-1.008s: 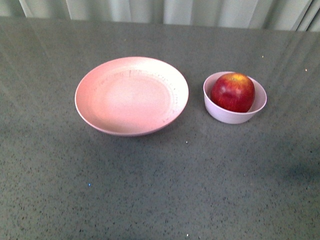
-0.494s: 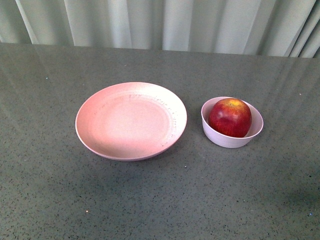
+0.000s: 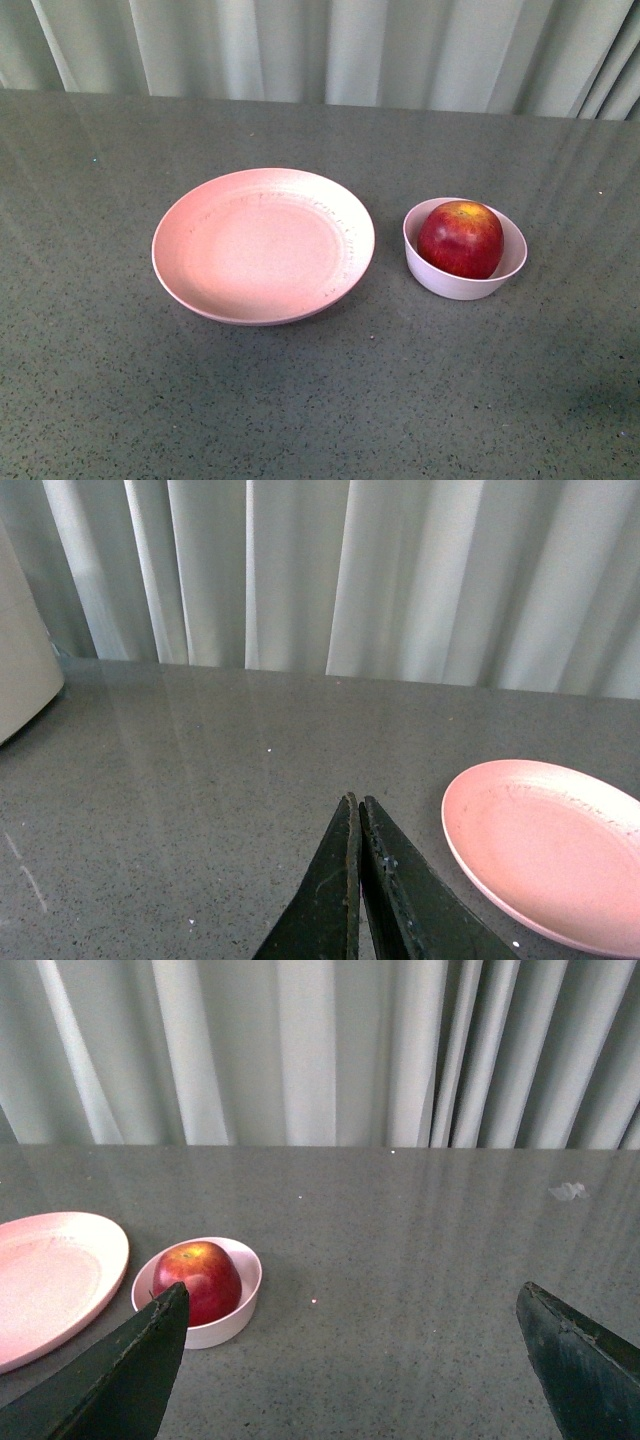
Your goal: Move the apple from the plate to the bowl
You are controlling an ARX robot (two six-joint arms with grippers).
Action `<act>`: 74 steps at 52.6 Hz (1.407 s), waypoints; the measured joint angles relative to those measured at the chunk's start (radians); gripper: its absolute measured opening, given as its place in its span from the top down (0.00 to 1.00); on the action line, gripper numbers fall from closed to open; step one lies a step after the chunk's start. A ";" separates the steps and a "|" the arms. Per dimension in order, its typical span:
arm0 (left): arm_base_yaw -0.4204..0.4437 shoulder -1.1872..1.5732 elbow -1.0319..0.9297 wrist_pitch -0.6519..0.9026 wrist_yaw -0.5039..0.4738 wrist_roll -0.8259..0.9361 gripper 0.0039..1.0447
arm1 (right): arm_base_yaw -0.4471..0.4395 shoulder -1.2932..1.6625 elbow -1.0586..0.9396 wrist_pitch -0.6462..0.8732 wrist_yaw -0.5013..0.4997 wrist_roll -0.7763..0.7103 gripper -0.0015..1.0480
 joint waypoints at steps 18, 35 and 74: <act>0.000 -0.119 0.000 -0.117 0.000 0.000 0.99 | 0.000 0.000 0.000 0.000 0.000 0.000 0.09; 0.000 -0.316 0.000 -0.332 0.000 0.000 0.99 | 0.000 0.000 0.000 0.000 0.000 0.000 0.09; 0.001 -0.321 0.000 -0.338 0.000 0.000 0.61 | 0.000 0.000 0.000 0.000 0.000 0.000 0.09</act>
